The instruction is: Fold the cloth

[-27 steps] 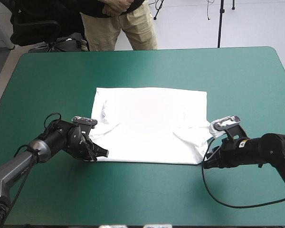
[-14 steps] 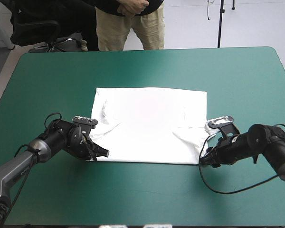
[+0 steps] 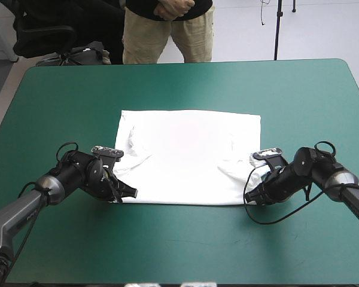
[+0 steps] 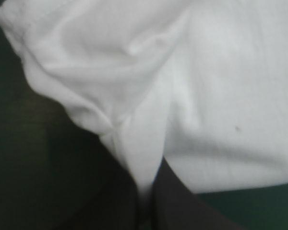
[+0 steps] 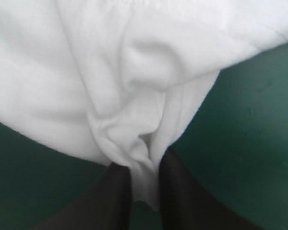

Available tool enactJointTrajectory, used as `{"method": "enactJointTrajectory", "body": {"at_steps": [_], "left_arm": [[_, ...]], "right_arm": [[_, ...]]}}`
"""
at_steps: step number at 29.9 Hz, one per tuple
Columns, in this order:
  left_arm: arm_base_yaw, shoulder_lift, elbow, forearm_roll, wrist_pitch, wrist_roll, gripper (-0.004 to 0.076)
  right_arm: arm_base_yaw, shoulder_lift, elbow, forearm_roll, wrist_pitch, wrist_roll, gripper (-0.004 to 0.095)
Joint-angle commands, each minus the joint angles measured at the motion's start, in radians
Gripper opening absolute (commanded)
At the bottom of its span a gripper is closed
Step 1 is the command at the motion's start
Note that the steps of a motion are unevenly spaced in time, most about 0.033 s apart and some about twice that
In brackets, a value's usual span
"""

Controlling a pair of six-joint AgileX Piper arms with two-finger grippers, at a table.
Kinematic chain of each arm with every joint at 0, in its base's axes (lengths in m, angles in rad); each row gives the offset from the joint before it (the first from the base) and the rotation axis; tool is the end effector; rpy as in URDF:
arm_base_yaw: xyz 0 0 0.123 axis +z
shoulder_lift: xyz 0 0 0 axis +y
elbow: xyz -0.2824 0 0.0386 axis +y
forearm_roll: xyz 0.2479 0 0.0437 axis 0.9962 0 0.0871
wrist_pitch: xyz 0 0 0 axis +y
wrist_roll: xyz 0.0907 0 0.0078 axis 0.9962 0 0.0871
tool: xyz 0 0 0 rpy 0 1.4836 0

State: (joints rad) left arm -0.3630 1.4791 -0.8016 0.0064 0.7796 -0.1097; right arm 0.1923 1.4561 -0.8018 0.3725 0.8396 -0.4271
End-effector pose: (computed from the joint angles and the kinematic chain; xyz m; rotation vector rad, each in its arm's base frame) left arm 0.2349 -0.0888 0.1972 0.3779 2.9201 -0.0624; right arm 0.2373 0.0714 0.2059 -0.5681 2.8629 0.4058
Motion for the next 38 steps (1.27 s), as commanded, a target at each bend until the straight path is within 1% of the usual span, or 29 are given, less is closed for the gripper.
{"method": "enactJointTrajectory", "body": {"at_steps": [1, 4, 7, 11, 14, 17, 19, 23, 28, 32, 35, 38], "left_arm": [[0.007, 0.035, 0.026, 0.105, 0.000, -0.004, -0.0015], [0.007, 0.028, 0.026, 0.105, 0.000, -0.004, -0.0015], [0.005, -0.012, 0.026, 0.105, 0.012, -0.004, -0.0015], [0.005, -0.123, 0.023, 0.130, 0.069, -0.004, -0.0015], [0.005, -0.201, -0.001, 0.152, 0.147, -0.004, -0.0015], [0.005, -0.282, -0.035, 0.178, 0.167, 0.002, -0.0015], [0.005, -0.313, -0.074, 0.187, 0.147, 0.011, -0.0015], [0.005, -0.298, -0.148, 0.189, 0.098, 0.011, -0.0015], [0.022, -0.193, -0.251, 0.186, 0.004, -0.030, -0.0015], [0.082, -0.078, -0.336, 0.171, -0.100, -0.049, -0.0015], [0.126, 0.008, -0.406, 0.127, -0.131, -0.041, -0.0013], [0.149, 0.101, -0.467, 0.103, -0.175, -0.026, -0.0013]], "right_arm": [[-0.001, -0.020, -0.018, 0.037, 0.026, -0.050, -0.0003], [-0.001, -0.040, -0.018, 0.035, 0.050, -0.053, -0.0003], [-0.001, -0.086, -0.018, 0.032, 0.088, -0.053, -0.0003], [-0.001, -0.192, -0.022, 0.032, 0.143, -0.045, -0.0003], [-0.001, -0.269, -0.034, 0.032, 0.173, -0.031, -0.0003], [-0.001, -0.323, -0.064, 0.046, 0.213, -0.016, -0.0007], [-0.001, -0.343, -0.092, 0.053, 0.215, -0.008, -0.0018], [-0.001, -0.337, -0.166, 0.057, 0.191, -0.007, -0.0017], [-0.001, -0.256, -0.251, 0.047, 0.114, -0.003, -0.0018], [-0.014, -0.147, -0.326, 0.060, 0.064, -0.027, -0.0017], [-0.046, -0.062, -0.384, 0.104, 0.038, -0.065, -0.0017], [-0.081, 0.009, -0.427, 0.197, 0.019, -0.150, -0.0018]]}}
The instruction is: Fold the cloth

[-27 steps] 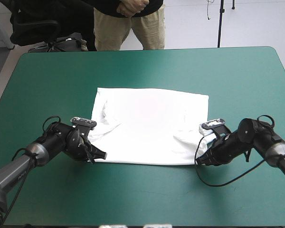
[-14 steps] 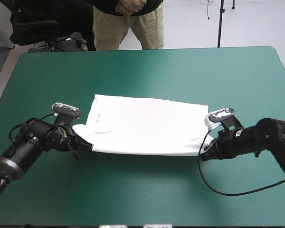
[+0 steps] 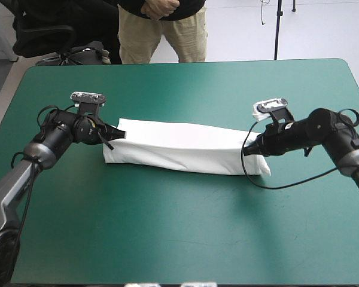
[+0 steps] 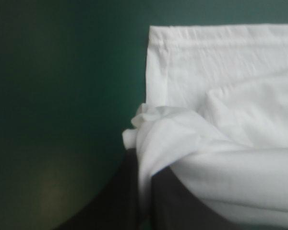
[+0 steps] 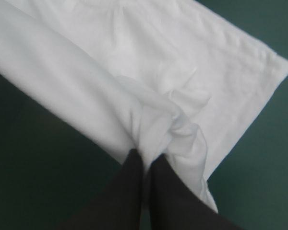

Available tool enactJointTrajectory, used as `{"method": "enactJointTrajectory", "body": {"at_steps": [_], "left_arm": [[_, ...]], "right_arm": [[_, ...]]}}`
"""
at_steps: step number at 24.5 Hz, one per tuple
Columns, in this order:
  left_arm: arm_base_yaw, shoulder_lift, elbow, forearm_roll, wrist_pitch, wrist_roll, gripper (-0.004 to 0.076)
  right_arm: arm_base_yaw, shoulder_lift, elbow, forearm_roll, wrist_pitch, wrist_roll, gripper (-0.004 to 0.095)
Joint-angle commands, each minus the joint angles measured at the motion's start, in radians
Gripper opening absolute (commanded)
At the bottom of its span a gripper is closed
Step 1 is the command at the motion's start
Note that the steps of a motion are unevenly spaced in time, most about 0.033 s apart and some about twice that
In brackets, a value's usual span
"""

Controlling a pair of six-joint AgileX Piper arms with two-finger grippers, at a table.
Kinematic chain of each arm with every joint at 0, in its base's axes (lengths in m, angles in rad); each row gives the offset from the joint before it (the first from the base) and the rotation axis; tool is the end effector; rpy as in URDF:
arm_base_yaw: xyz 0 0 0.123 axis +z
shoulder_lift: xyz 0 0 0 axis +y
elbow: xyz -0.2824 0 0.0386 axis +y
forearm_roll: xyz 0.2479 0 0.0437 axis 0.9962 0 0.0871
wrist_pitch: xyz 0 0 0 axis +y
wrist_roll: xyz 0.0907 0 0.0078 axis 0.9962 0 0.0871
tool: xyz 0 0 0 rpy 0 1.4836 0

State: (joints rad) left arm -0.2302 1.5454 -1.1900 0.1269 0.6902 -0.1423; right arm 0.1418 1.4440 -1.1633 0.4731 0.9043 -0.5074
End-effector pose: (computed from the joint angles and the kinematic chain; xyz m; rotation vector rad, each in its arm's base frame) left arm 0.3243 -0.0685 0.2869 0.2018 2.5126 -0.0090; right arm 0.2882 0.0741 0.3080 -0.5649 2.5072 0.4546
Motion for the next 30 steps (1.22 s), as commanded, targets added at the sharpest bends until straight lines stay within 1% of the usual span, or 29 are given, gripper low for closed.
{"method": "enactJointTrajectory", "body": {"at_steps": [1, 5, 10, 15, 18, 19, 20, 21, 22, 23, 24, 25, 26, 28, 29, 30], "left_arm": [[0.018, 0.062, -0.094, -0.018, -0.110, 0.006, -0.0014], [0.018, 0.135, -0.143, -0.062, -0.179, 0.006, -0.0014], [0.018, 0.201, -0.187, -0.127, -0.266, 0.014, -0.0014], [0.018, 0.242, -0.223, -0.127, -0.278, 0.023, -0.0013], [0.018, 0.255, -0.244, -0.127, -0.287, 0.042, 0.0004], [0.018, 0.258, -0.253, -0.136, -0.297, 0.069, 0.0083], [0.018, 0.258, -0.260, -0.142, -0.297, 0.089, 0.0136], [0.018, 0.258, -0.281, -0.154, -0.288, 0.133, 0.0312], [0.018, 0.258, -0.295, -0.159, -0.277, 0.151, 0.0391], [0.018, 0.258, -0.338, -0.164, -0.232, 0.180, 0.0570], [0.018, 0.258, -0.352, -0.164, -0.211, 0.183, 0.0604], [0.018, 0.258, -0.404, -0.164, -0.136, 0.199, 0.0615], [0.018, 0.258, -0.428, -0.174, -0.106, 0.211, 0.0609], [-0.009, 0.258, -0.498, -0.261, 0.015, 0.302, 0.0549], [-0.021, 0.258, -0.511, -0.317, 0.045, 0.351, 0.0513], [-0.042, 0.256, -0.513, -0.406, 0.079, 0.423, 0.0452]], "right_arm": [[-0.043, 0.047, -0.082, 0.126, -0.046, -0.092, -0.0018], [-0.082, 0.134, -0.139, 0.155, -0.041, -0.100, -0.0018], [-0.098, 0.222, -0.186, 0.151, -0.043, -0.100, -0.0017], [-0.102, 0.266, -0.217, 0.151, -0.067, -0.100, -0.0014], [-0.110, 0.273, -0.230, 0.154, -0.085, -0.100, 0.0026], [-0.119, 0.273, -0.246, 0.156, -0.083, -0.100, 0.0092], [-0.122, 0.273, -0.252, 0.158, -0.081, -0.100, 0.0140], [-0.129, 0.273, -0.268, 0.158, -0.063, -0.098, 0.0251], [-0.134, 0.273, -0.280, 0.158, -0.053, -0.095, 0.0297], [-0.146, 0.273, -0.303, 0.158, -0.015, -0.095, 0.0409], [-0.156, 0.273, -0.314, 0.158, 0.009, -0.093, 0.0454], [-0.176, 0.271, -0.333, 0.158, 0.069, -0.092, 0.0498], [-0.189, 0.265, -0.341, 0.158, 0.098, -0.089, 0.0499], [-0.239, 0.218, -0.345, 0.159, 0.169, -0.078, 0.0476], [-0.258, 0.190, -0.341, 0.159, 0.194, -0.077, 0.0457], [-0.280, 0.152, -0.337, 0.159, 0.218, -0.077, 0.0430]]}}
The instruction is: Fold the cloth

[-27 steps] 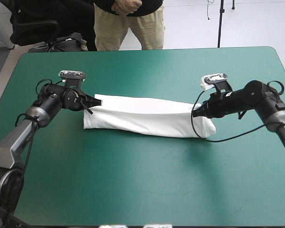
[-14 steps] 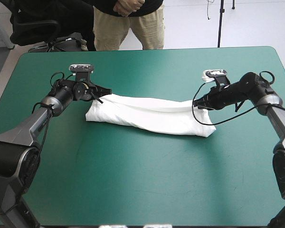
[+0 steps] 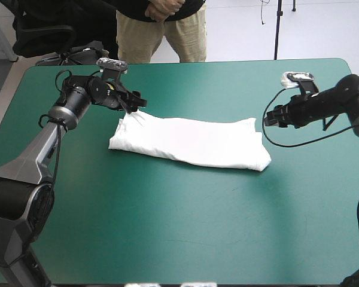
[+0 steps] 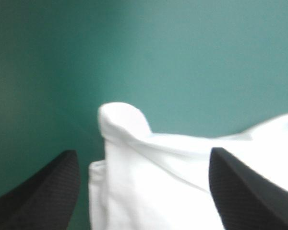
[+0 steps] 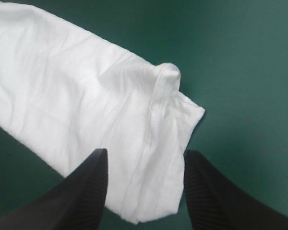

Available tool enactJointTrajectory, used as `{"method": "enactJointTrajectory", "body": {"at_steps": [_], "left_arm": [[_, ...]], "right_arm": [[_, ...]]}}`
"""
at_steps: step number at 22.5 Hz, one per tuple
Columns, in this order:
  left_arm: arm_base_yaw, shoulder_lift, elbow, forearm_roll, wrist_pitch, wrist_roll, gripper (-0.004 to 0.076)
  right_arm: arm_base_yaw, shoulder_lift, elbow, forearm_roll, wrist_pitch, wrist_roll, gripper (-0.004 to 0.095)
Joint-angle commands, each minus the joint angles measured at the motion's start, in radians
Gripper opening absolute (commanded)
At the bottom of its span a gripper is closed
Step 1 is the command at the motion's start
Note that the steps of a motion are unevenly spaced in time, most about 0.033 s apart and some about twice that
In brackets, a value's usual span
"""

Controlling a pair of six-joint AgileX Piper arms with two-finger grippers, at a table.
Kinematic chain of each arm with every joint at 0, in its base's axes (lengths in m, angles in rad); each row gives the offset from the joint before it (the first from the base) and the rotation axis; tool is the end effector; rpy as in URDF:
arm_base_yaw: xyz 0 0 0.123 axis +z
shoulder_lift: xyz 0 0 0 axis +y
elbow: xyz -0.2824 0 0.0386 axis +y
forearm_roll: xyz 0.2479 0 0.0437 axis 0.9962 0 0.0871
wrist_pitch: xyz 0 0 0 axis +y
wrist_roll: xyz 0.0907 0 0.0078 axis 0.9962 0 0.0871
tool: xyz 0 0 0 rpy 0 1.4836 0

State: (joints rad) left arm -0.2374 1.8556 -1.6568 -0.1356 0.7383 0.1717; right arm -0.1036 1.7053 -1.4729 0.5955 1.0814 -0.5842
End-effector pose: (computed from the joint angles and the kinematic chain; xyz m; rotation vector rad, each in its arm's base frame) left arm 0.4141 -0.1087 0.3091 0.4131 2.3844 -0.1862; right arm 0.3628 0.0076 0.3111 -0.3686 2.5526 0.5647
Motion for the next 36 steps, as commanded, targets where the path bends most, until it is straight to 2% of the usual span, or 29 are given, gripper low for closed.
{"method": "enactJointTrajectory", "body": {"at_steps": [1, 3, 4, 7, 10, 14, 16, 18, 19, 21, 22, 27, 32, 36], "left_arm": [[-0.052, -0.054, -0.047, -0.213, 0.069, 0.169, 0.0375], [-0.103, -0.050, -0.044, -0.346, 0.133, 0.257, 0.0134], [-0.133, -0.041, -0.044, -0.371, 0.146, 0.283, -0.0022], [-0.178, -0.004, -0.042, -0.373, 0.146, 0.301, -0.0015], [-0.191, 0.042, -0.042, -0.380, 0.150, 0.301, -0.0016], [-0.193, 0.112, -0.042, -0.388, 0.150, 0.301, -0.0017], [-0.193, 0.148, -0.042, -0.388, 0.159, 0.298, -0.0017], [-0.193, 0.167, -0.042, -0.388, 0.164, 0.298, -0.0017], [-0.193, 0.170, -0.042, -0.388, 0.166, 0.298, -0.0017], [-0.193, 0.170, -0.042, -0.389, 0.166, 0.298, -0.0017], [-0.193, 0.170, -0.042, -0.389, 0.166, 0.298, -0.0017], [-0.193, 0.170, -0.042, -0.389, 0.158, 0.293, -0.0017], [-0.193, 0.170, -0.042, -0.388, 0.155, 0.293, -0.0017], [-0.193, 0.170, -0.042, -0.388, 0.155, 0.298, -0.0017]], "right_arm": [[-0.054, -0.140, -0.025, 0.029, 0.060, -0.001, 0.0404], [-0.088, -0.207, -0.025, 0.031, 0.073, 0.004, 0.0336], [-0.094, -0.240, -0.025, 0.034, 0.058, 0.004, 0.0302], [-0.093, -0.275, -0.023, 0.036, 0.039, -0.001, 0.0232], [-0.093, -0.275, 0.009, 0.038, 0.024, -0.033, 0.0233], [-0.093, -0.268, 0.134, 0.047, -0.053, -0.066, 0.0253], [-0.093, -0.238, 0.221, 0.134, -0.072, -0.129, 0.0336], [-0.093, -0.187, 0.278, 0.251, -0.068, -0.241, 0.0482], [-0.093, -0.148, 0.289, 0.303, -0.066, -0.293, 0.0589], [-0.093, -0.082, 0.289, 0.370, -0.063, -0.329, 0.0696], [-0.093, -0.059, 0.289, 0.393, -0.063, -0.346, 0.0707], [-0.088, 0.074, 0.283, 0.415, -0.087, -0.356, 0.0702], [-0.002, 0.098, 0.283, 0.406, -0.171, -0.358, 0.0697], [0.052, 0.106, 0.283, 0.394, -0.197, -0.343, 0.0613]]}}
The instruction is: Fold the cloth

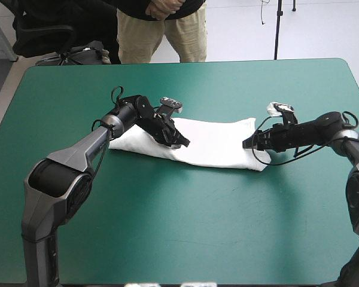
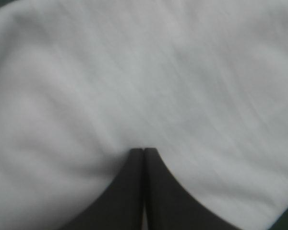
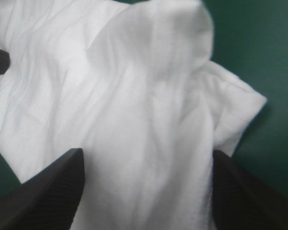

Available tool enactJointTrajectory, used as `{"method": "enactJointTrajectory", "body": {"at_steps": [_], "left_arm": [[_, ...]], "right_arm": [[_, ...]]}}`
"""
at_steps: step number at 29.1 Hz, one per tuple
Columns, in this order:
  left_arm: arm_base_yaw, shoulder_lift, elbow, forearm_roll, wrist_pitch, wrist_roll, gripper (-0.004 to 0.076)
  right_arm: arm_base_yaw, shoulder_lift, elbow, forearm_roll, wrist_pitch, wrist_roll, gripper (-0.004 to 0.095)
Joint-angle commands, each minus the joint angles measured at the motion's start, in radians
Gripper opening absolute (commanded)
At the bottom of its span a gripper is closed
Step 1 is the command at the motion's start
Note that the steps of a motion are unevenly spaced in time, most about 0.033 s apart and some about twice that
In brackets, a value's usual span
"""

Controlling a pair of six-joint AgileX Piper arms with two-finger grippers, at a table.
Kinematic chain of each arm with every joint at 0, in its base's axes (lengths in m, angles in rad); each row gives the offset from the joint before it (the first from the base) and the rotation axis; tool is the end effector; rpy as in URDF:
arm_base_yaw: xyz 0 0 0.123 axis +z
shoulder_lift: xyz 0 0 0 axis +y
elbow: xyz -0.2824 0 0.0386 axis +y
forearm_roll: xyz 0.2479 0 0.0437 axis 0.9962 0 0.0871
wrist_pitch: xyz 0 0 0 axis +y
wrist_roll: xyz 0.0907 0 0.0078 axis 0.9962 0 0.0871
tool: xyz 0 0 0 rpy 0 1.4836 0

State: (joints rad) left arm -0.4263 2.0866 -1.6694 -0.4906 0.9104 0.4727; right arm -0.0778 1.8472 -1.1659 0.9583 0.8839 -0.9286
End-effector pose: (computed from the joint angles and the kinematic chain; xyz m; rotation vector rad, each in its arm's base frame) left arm 0.3951 -0.2167 0.2110 0.8887 2.5991 -0.5983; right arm 0.3628 0.0296 0.1961 -0.3187 2.5553 0.8433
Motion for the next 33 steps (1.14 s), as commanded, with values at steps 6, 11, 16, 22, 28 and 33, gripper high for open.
{"method": "enactJointTrajectory", "body": {"at_steps": [6, 11, 16, 22, 28, 33], "left_arm": [[-0.004, -0.061, -0.030, -0.027, -0.006, -0.003, -0.0017], [-0.004, -0.061, -0.030, -0.026, -0.015, -0.003, -0.0017], [-0.004, -0.063, -0.030, -0.028, -0.054, -0.011, -0.0017], [-0.004, -0.063, -0.030, -0.033, -0.057, -0.011, -0.0017], [-0.004, -0.128, -0.034, -0.012, -0.101, -0.002, -0.0017], [-0.002, -0.299, -0.034, 0.186, -0.087, -0.026, -0.0017]], "right_arm": [[0.023, -0.030, -0.024, 0.010, -0.023, 0.015, 0.0261], [-0.002, -0.030, -0.024, 0.017, -0.002, -0.046, -0.0013], [0.002, -0.030, -0.042, 0.015, 0.054, -0.068, -0.0012], [0.006, -0.074, -0.086, 0.017, 0.046, -0.028, -0.0010], [0.070, -0.088, -0.205, -0.095, 0.077, 0.095, 0.0004], [0.194, -0.088, -0.327, -0.295, 0.083, 0.249, 0.0004]]}}
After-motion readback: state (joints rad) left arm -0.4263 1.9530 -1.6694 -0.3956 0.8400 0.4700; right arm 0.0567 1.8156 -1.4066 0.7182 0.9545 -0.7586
